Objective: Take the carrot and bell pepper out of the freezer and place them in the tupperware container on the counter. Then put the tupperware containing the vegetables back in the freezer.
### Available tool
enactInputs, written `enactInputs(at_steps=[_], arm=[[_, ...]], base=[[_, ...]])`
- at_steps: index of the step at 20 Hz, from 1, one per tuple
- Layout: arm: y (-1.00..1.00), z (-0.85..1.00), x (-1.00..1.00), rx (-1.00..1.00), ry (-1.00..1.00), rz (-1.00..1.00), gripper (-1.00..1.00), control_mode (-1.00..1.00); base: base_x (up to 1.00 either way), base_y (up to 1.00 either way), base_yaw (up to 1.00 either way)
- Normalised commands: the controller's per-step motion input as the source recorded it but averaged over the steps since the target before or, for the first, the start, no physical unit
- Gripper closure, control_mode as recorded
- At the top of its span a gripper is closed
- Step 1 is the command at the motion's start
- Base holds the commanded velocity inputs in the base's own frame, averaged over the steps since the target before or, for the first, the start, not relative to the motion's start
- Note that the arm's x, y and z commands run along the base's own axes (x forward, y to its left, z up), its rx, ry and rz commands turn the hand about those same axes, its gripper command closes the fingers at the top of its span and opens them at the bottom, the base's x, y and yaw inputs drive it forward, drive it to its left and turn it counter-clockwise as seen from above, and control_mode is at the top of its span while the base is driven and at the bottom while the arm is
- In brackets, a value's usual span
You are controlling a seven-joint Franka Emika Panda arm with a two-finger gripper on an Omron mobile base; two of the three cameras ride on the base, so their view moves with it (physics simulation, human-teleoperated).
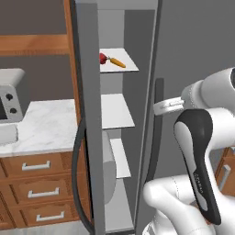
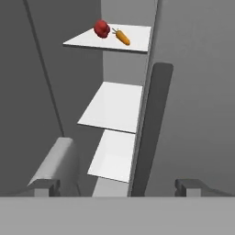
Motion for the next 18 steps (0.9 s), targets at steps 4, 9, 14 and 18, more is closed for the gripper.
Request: enactInputs(at_steps=[4,9,14,18], arm=[[0.0,0.0,0.0,0.0,0.0,0.0,-1.0,1.0],[0.0,0.0,0.0,0.0,0.0,0.0,-1.0,1.0],[0.0,0.0,0.0,0.0,0.0,0.0,-1.0,1.0],[0.0,0.0,0.0,0.0,0.0,0.0,-1.0,1.0]], base=[[0.41,0.29,0.02],[0.52,0.22,0.01],[0.53,0.03,0.0],[0.13,0.18,0.0]])
